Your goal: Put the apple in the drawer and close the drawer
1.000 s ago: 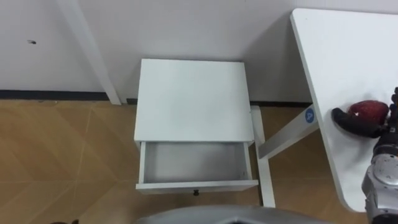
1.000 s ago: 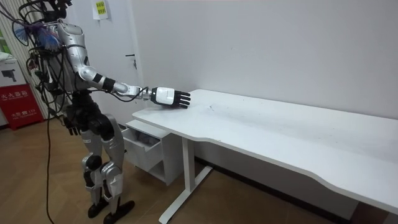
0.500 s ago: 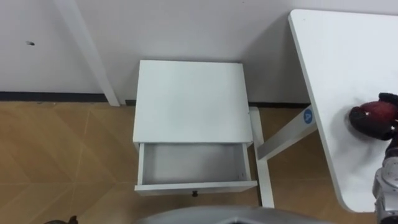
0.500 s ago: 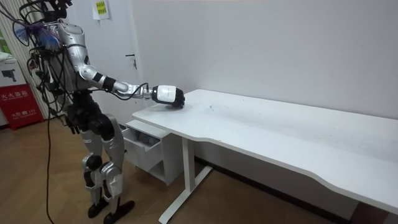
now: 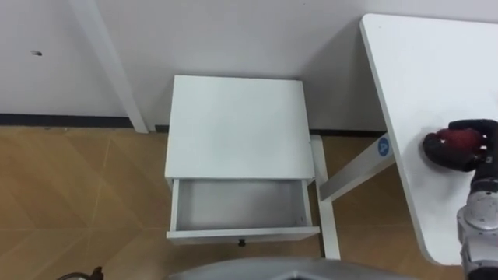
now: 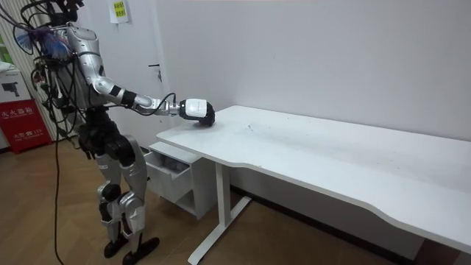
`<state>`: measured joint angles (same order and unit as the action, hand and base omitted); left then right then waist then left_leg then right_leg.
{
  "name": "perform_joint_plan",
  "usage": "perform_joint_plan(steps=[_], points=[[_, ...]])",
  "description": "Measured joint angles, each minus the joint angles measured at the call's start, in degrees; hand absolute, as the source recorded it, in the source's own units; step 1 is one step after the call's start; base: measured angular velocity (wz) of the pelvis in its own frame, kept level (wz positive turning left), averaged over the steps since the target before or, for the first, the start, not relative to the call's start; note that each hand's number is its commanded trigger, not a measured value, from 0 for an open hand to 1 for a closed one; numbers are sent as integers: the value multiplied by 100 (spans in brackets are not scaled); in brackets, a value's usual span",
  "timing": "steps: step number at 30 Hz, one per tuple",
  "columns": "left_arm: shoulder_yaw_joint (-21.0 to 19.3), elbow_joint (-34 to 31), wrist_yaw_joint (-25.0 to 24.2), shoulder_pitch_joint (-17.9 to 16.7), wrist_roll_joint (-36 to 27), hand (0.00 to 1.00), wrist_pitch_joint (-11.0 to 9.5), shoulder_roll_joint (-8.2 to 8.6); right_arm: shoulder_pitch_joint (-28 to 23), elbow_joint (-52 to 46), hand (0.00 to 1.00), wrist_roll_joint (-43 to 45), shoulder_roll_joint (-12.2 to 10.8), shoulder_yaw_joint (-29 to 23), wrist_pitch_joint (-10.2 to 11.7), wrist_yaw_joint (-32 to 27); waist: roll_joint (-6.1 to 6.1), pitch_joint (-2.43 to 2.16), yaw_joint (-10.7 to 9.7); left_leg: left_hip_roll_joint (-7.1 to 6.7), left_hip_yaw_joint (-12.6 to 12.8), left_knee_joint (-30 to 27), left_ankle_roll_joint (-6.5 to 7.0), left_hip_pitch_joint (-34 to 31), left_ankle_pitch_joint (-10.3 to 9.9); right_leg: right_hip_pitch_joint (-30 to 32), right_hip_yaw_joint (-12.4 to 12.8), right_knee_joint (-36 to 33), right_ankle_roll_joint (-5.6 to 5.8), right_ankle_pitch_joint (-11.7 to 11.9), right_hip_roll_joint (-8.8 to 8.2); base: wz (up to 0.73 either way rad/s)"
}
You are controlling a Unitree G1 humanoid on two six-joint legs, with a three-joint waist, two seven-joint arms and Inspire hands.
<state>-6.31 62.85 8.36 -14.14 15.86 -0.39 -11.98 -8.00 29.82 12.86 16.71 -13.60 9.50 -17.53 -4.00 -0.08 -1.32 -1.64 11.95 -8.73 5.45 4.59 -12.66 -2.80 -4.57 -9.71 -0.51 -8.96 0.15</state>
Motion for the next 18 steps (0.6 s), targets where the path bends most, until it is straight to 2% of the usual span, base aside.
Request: perform_joint_plan(steps=[2, 4, 6, 7, 9, 11, 13, 18], points=[[94, 11, 1, 30, 7, 0, -5, 2, -4, -338, 100, 132, -19, 264, -98, 58, 30, 15, 27, 0, 13, 6, -1, -19, 0, 50, -7, -2, 0, 0, 2, -8], [133, 8, 1, 35, 9, 0, -28, 1, -7, -706, 100, 202, -46, 594, -103, 218, 55, 11, 30, 1, 7, -3, -8, -81, 5, 84, -14, 0, -9, 5, 6, -2], [298, 14, -12, 30, 7, 0, -23, 5, -9, -1054, 100, 241, -70, 902, -103, 379, 110, 27, 69, 2, 2, -9, -11, -84, 7, 83, -17, 6, -11, 7, 8, 4], [367, 17, -24, 36, 6, 0, -21, 18, 0, -1195, 100, 249, -95, 1072, -89, 456, 140, 22, 136, 2, -1, -7, -11, -65, 7, 77, -16, 10, -10, 7, 8, 3], [514, 19, -65, 89, 9, 0, -20, 14, 24, -1322, 100, 407, -103, 1555, -99, 769, 188, 50, 342, 3, -16, -14, -13, -53, 9, 68, -27, 14, -10, 6, 3, 3], [579, 19, -124, 106, 11, 0, -21, 18, 36, -1460, 100, 507, -113, 1934, -102, 1083, 203, 60, 425, 1, -62, -36, -13, -90, 9, 77, -59, 20, -9, 6, -9, 13], [609, 20, -183, 115, 43, 0, -18, 22, 61, -1552, 100, 553, -129, 2182, -92, 1360, 247, 90, 488, -5, -117, -43, -13, -116, 9, 77, -132, 19, -9, 6, -22, 20], [604, 171, -229, 218, 111, 0, 12, 29, 263, -1606, 100, 571, -194, 2621, -106, 1809, 231, 69, 609, -15, -294, -82, -15, -198, 10, 12, -347, 120, -9, 6, -40, 23]])
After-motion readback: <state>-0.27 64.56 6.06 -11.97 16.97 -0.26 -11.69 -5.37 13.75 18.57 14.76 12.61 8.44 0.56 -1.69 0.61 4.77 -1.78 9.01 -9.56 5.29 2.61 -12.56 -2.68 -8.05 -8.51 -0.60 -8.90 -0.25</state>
